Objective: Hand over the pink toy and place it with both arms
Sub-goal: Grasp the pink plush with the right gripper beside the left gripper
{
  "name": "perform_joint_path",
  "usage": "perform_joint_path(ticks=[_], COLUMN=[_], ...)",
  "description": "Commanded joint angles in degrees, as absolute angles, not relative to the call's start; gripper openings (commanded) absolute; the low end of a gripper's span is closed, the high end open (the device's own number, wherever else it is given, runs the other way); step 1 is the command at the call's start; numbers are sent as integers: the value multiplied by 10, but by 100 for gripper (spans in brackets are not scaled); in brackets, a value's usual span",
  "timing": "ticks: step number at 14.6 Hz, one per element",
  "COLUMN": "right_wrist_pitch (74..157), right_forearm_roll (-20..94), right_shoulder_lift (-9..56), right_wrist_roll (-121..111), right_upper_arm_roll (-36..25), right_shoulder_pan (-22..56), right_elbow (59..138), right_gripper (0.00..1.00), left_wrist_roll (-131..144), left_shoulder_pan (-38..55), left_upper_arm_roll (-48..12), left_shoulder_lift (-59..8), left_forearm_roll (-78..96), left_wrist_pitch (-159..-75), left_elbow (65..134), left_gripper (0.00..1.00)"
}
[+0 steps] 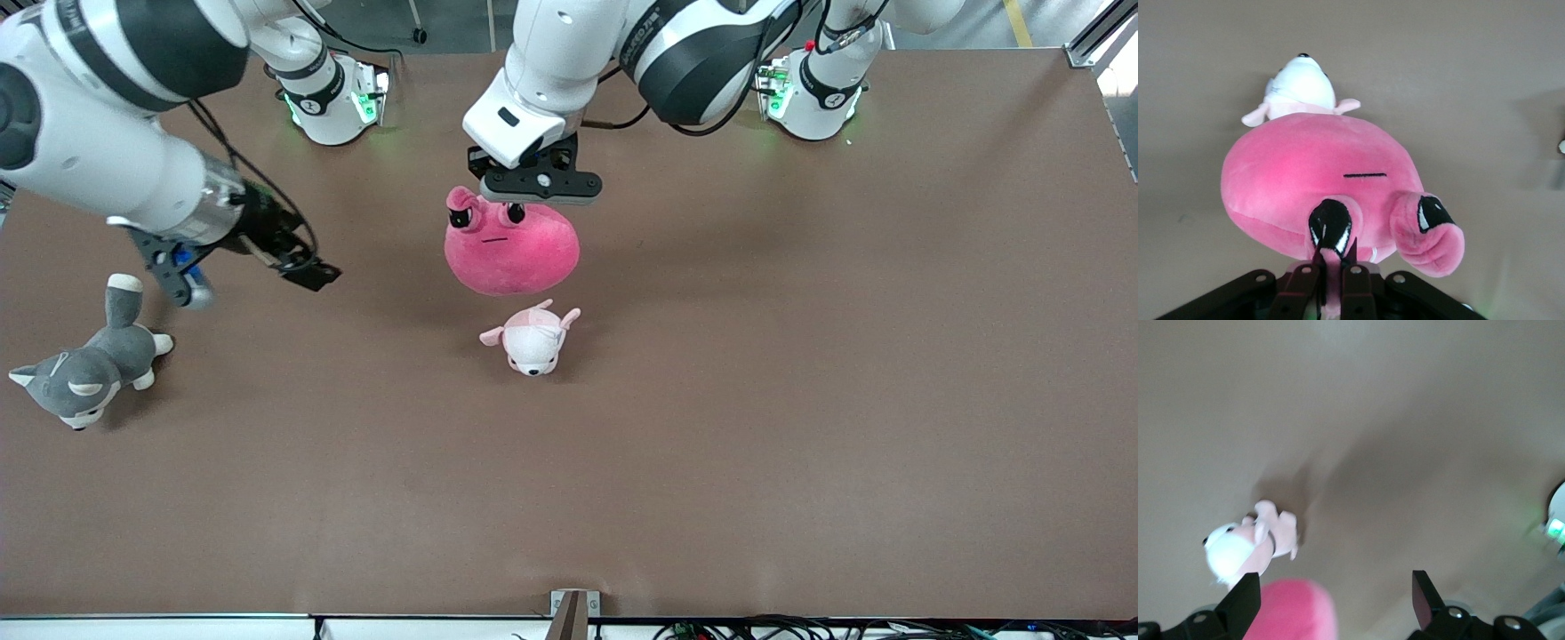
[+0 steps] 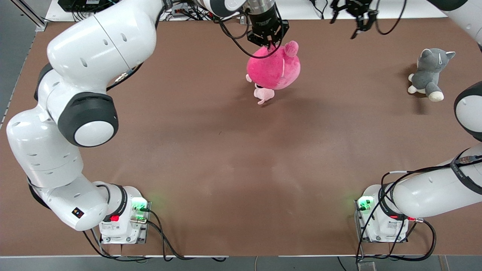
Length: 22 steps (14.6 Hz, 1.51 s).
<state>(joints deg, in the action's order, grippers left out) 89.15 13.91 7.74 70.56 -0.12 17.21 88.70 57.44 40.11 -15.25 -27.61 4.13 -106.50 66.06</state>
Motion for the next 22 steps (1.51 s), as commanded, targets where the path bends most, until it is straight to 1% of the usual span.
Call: perform_joint_path(ticks=[1,8,10,14,16,19,22], right_wrist_pitch=[908,941,944,957,957,957,958], right_forearm_roll=[159,159,159,158,158,158,158], right_shoulder_lift=[65,64,62,34,33,34,33], right_wrist_roll=[783,887,889,889,889,889,889], right_upper_arm_roll=[-8,-9,-9,-8,-9,-8,-8], right_shoulder_pan=[213,289,294,298,307,308,308], right_elbow=[895,910,924,973,976,980,985], right_gripper=[100,100,100,100,100,95,88], left_wrist_roll=[584,599,600,600,600,600,600], left_shoulder_pan=[412,433,432,432,432,432,432], left_upper_arm_roll=[-147,-145,-145,-145,-145,-145,-145], left_shoulder_lift=[-293,-307,-307,-303,-303,-302,-302], left_forearm_roll=[45,45,45,45,45,45,45], left_wrist_pitch=[-1077,-1098,-1099,-1097,-1097,-1097,-1097], left_elbow=[638,638,638,638,638,638,638], left_gripper=[0,0,0,0,0,0,0])
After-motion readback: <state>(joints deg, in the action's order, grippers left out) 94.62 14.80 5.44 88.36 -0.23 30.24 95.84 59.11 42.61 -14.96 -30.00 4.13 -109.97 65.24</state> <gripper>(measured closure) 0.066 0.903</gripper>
